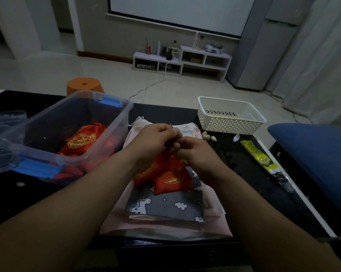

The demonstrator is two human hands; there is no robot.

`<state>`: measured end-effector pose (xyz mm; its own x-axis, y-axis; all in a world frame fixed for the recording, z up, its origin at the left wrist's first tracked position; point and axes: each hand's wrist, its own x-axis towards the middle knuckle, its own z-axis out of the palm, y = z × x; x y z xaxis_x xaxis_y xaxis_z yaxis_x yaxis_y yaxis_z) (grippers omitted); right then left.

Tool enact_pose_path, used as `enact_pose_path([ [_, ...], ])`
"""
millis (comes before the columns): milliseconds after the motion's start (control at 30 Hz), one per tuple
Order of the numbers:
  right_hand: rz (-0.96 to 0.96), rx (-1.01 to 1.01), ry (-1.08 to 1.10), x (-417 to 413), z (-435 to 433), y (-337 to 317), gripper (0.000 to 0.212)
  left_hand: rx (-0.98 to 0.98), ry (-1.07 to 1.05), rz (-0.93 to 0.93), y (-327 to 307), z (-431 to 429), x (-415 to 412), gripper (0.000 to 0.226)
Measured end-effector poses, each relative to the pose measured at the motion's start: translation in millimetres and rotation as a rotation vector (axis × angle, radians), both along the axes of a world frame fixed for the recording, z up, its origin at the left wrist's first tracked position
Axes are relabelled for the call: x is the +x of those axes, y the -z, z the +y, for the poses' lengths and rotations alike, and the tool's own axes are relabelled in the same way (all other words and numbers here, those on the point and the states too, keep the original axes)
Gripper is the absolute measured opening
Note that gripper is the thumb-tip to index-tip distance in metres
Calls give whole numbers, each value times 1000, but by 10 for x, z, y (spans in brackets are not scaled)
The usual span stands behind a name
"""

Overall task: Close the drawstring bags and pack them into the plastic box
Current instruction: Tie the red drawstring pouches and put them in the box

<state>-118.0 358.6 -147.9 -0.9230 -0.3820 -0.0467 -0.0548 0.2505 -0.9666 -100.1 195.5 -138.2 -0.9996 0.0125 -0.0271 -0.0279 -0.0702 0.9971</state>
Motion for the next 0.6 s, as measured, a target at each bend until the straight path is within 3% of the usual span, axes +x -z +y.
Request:
enact_pose_path([
  [267, 95, 42, 28, 18, -61, 66, 17, 299, -52, -78, -118, -57, 31, 21],
  [467, 151, 113, -13, -15, 15, 4, 12, 292, -39, -77, -153, -61, 54, 23],
  [600, 91, 191, -21, -98, 179, 37, 14, 178, -252, -120, -142, -85, 76, 22],
])
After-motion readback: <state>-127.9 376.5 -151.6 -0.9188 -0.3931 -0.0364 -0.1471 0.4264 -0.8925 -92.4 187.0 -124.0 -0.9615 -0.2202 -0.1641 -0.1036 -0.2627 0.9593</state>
